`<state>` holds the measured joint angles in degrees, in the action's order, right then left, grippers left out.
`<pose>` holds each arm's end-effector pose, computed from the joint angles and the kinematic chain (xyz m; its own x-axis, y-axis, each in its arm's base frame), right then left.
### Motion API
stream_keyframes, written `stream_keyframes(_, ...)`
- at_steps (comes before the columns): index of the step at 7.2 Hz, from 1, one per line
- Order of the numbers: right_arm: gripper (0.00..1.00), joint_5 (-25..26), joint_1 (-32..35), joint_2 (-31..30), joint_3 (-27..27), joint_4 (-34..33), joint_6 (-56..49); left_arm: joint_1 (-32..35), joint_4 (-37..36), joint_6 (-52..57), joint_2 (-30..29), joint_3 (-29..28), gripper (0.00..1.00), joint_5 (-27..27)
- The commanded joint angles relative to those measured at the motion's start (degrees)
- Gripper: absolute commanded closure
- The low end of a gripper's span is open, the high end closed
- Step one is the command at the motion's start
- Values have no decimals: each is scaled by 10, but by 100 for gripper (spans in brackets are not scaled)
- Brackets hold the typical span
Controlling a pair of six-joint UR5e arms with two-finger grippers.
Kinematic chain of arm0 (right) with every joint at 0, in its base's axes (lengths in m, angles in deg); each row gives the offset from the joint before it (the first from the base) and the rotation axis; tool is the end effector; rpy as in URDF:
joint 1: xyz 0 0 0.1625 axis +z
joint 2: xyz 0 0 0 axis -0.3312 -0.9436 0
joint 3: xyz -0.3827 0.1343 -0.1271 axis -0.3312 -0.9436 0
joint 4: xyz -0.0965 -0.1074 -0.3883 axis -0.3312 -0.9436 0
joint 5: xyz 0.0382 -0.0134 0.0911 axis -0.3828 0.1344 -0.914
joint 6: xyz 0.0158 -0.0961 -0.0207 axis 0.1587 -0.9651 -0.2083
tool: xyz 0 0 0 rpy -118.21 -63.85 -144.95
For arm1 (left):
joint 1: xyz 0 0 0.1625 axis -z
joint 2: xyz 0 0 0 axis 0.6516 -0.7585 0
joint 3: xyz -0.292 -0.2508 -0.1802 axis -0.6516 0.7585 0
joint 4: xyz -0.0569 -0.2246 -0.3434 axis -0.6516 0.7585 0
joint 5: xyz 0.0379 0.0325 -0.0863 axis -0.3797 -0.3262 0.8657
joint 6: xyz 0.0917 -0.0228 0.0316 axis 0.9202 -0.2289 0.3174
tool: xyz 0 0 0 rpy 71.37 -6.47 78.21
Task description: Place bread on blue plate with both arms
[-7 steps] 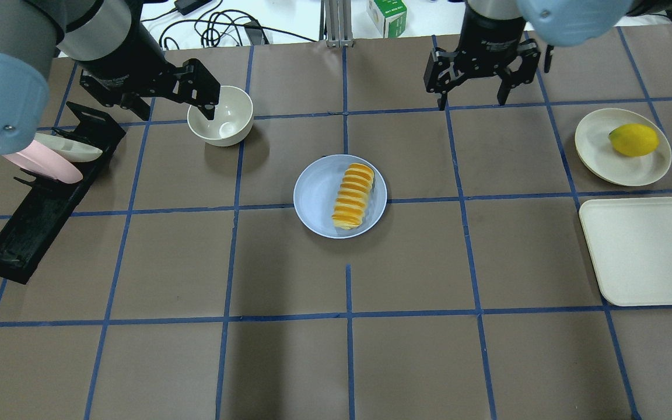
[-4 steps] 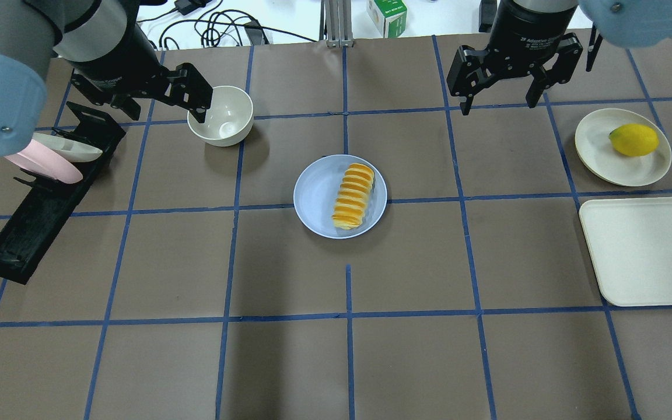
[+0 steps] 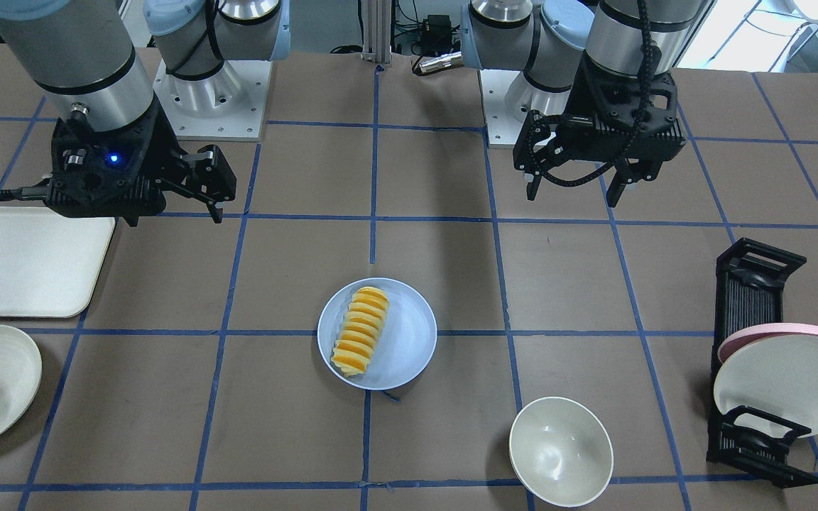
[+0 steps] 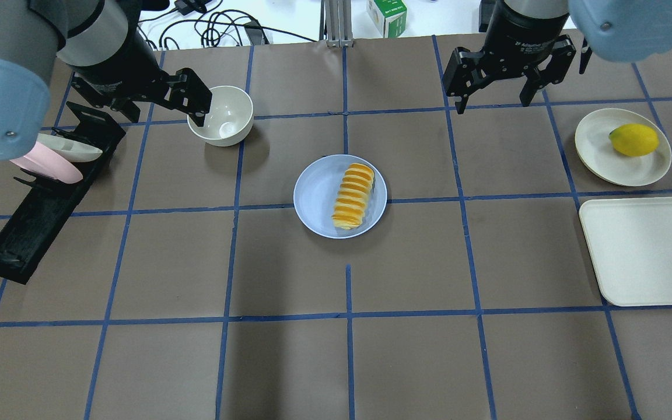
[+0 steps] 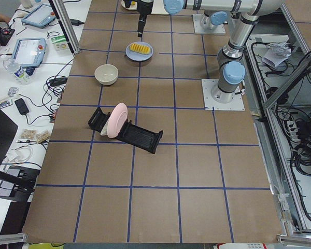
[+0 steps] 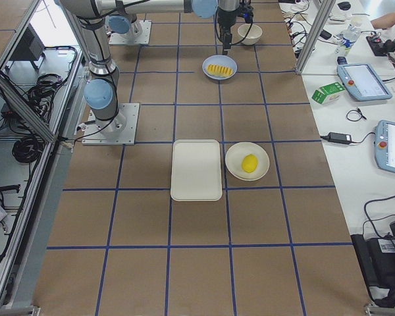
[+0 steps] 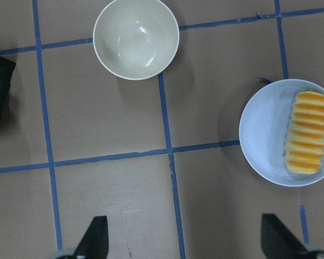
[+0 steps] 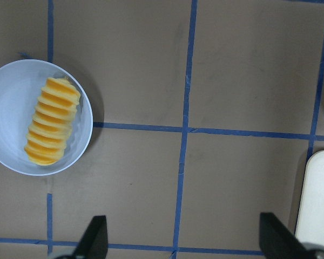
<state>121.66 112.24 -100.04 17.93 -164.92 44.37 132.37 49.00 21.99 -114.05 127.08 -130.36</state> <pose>0.1595 -0.5407 0.4879 -0.9971 -0.0745 0.0137 -0.0747 0.9971 -0.0166 -0.1464 -0.4958 0.5063 -0.9937 0.1077 -0.0314 0.1115 0.9791 -0.1700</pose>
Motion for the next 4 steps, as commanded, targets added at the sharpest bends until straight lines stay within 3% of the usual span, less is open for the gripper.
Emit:
stream_keyframes(1, 0, 7, 0, -1, 7, -6, -1, 1, -2, -1, -5, -2, 0, 0)
stream_keyframes(4, 0, -2, -2, -1, 0, -11, -2, 0, 61, -2, 0, -13, 0, 0)
